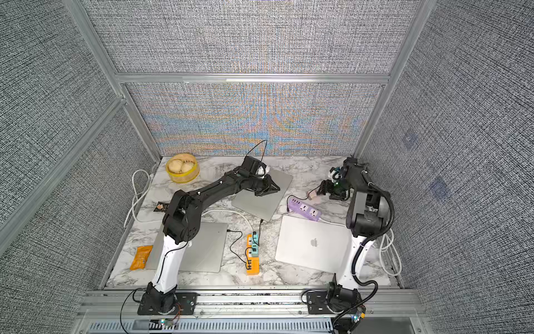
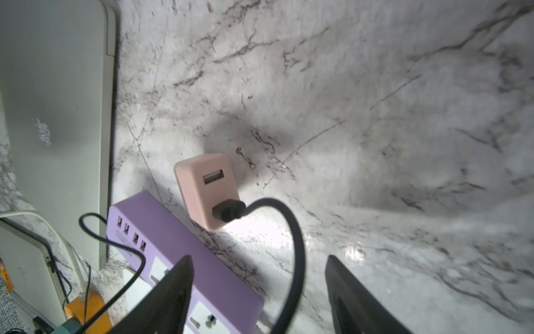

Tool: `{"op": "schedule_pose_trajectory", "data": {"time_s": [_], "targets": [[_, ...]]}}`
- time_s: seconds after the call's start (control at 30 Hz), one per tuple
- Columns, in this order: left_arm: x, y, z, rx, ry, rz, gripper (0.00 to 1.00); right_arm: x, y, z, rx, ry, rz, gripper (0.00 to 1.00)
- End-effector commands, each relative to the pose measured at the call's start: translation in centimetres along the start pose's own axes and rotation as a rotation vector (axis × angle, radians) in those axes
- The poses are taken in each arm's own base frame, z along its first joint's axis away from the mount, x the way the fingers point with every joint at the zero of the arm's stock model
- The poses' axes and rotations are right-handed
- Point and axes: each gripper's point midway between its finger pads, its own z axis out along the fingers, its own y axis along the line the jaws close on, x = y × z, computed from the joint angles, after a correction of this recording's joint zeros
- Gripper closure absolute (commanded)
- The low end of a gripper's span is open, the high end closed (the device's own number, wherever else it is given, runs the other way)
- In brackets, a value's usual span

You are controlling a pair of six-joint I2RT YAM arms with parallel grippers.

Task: Unplug the laptop charger
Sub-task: Place the plug at the center of the board, then remove the charging cable from the laptop.

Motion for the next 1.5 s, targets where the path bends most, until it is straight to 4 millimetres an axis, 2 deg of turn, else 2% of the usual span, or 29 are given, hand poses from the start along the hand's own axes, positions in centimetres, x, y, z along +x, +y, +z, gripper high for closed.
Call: {"op": "schedule_pose_trajectory", "data": {"time_s": [0.0,0.23,0.4,0.47,0.5,0.57,0.67,0.8,0.87,1.03,1.13,1.3,1.37,1.47], "targets": [[-0.2,-0.3,-0.7,-0.005,-0.015,0.020,0.81,1.6,-1.0,-0.3,0.095,0.054,-0.014,0.22],[0.2,-0.1,-1.0,-0.013,-0.010,0.019,0.80,3.5,0.4,-0.3,0.126,0.120,-0.052,0.19],[0.4,-0.1,-1.2,-0.014,-0.010,0.022,0.80,4.8,-0.6,-1.0,0.187,0.165,-0.026,0.13],[0.4,-0.1,-1.2,-0.014,-0.007,0.022,0.80,5.6,-1.2,-1.2,0.201,0.194,0.010,0.01],[0.5,-0.1,-1.2,-0.015,-0.004,0.021,0.80,5.8,-1.3,-1.4,0.206,0.205,0.028,0.01],[0.6,0.0,-1.3,-0.016,-0.003,0.020,0.79,5.5,-1.5,-1.6,0.187,0.166,0.096,0.01],[0.6,-0.2,-1.4,-0.016,-0.005,0.025,0.79,4.0,-0.4,-2.4,0.053,0.076,0.203,0.01],[0.7,-0.1,-1.5,-0.017,-0.009,0.023,0.79,3.1,0.7,-3.5,0.035,0.054,0.187,0.01],[0.6,-0.1,-1.5,-0.019,-0.012,0.025,0.79,2.5,1.2,-3.4,-0.005,0.040,0.203,0.01],[0.7,-0.2,-1.8,-0.020,-0.016,0.024,0.79,1.2,0.1,-2.4,0.026,0.062,0.217,0.01],[0.7,-0.2,-2.1,-0.027,-0.021,0.027,0.79,0.6,-0.1,-2.8,0.048,0.052,0.218,0.01],[1.2,0.6,-2.4,-0.078,-0.008,0.040,0.79,-0.2,2.3,-5.8,0.030,-0.058,0.209,0.01],[1.4,1.0,-2.7,-0.111,0.003,0.052,0.79,0.2,3.6,-6.8,0.049,-0.068,0.189,0.01],[1.9,2.0,-3.5,-0.182,0.018,0.081,0.79,1.4,5.7,-7.2,0.136,-0.060,0.140,0.01]]}}
